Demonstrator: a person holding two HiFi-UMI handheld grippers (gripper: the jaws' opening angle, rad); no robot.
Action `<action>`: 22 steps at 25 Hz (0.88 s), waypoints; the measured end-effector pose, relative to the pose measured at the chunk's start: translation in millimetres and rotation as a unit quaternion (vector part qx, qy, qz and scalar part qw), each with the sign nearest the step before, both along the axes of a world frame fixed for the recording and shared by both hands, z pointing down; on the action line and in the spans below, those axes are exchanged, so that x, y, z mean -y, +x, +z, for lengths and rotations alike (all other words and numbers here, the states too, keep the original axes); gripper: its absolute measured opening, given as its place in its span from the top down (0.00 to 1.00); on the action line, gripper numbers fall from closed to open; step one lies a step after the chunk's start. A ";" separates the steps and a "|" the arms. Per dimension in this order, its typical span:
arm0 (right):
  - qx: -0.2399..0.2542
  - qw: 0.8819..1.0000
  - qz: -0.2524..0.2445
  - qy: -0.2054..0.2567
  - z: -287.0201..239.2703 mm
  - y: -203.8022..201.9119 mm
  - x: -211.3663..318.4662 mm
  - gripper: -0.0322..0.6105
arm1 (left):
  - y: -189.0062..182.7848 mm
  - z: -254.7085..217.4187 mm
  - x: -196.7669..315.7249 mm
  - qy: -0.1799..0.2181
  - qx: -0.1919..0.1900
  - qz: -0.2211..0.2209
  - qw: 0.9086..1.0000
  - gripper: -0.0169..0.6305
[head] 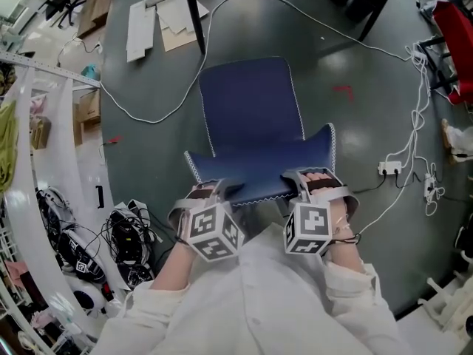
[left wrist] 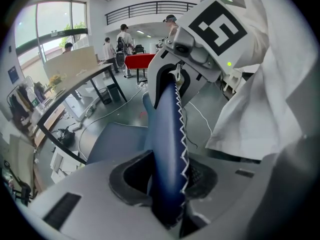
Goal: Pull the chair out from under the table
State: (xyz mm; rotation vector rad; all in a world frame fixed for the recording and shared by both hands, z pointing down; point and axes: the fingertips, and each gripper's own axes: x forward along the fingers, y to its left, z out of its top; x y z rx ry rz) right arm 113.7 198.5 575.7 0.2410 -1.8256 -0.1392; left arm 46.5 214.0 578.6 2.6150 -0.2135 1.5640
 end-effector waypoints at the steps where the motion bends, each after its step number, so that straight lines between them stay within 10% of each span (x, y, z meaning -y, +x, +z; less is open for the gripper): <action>1: 0.000 1.000 0.004 -0.002 -0.1 -1.3 -5.8 0.77 | -1.4 -0.4 -4.5 0.002 0.000 0.002 1.000 0.79; 22: -0.009 0.996 0.086 -0.024 -4.7 -50.2 -153.7 0.77 | -51.4 -7.3 -142.0 -0.005 0.005 0.086 0.996 0.79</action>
